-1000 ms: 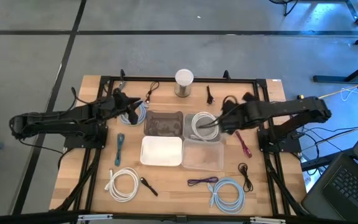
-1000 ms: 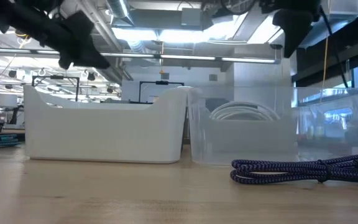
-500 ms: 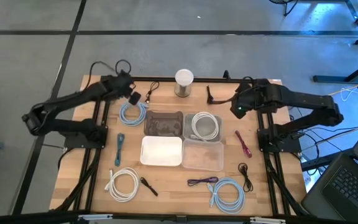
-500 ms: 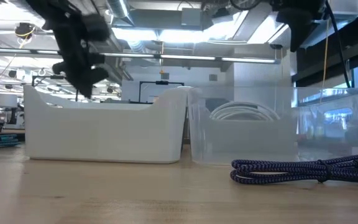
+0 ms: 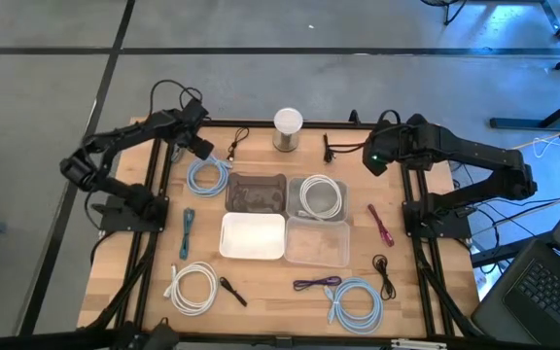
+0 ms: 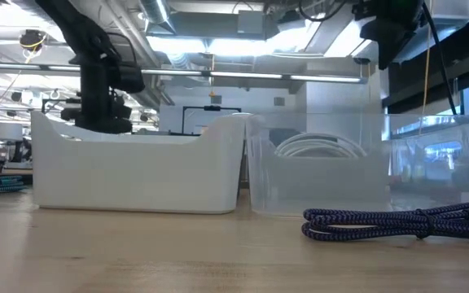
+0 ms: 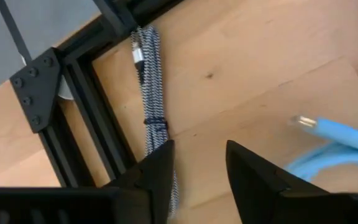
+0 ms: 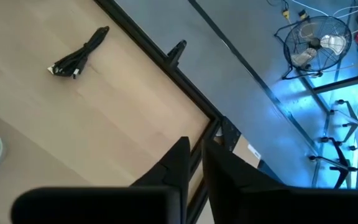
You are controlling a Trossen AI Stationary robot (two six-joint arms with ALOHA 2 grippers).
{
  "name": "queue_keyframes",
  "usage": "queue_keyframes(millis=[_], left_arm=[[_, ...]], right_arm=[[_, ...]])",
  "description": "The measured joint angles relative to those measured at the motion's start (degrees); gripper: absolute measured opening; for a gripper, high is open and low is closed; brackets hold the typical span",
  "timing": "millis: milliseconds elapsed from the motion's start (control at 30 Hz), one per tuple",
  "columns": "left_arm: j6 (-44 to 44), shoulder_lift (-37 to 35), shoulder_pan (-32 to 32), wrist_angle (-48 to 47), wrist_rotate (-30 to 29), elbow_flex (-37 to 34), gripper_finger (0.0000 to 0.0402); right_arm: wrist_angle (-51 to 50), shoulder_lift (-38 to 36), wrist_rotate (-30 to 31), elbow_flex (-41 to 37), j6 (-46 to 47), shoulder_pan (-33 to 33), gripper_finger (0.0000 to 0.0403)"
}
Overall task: Pick & Place USB Port
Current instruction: Put the white patterned charger cable into the white bin
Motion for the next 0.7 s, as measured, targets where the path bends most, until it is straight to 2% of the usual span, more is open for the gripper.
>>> queue_keyframes(millis=[267, 700], left_arm=[[-0.98, 7.29, 1.2, 0.37, -2.86, 2.59, 0.0192], [-9.16, 14.2, 0.76, -1.56, -10.45, 6.02, 0.0191]], right_arm=[[0.0, 0.0, 0.0, 0.0, -0.9, -0.08, 0.0053], [1.17, 0.01, -0.15, 0.0, -0.99, -0.08, 0.0055]])
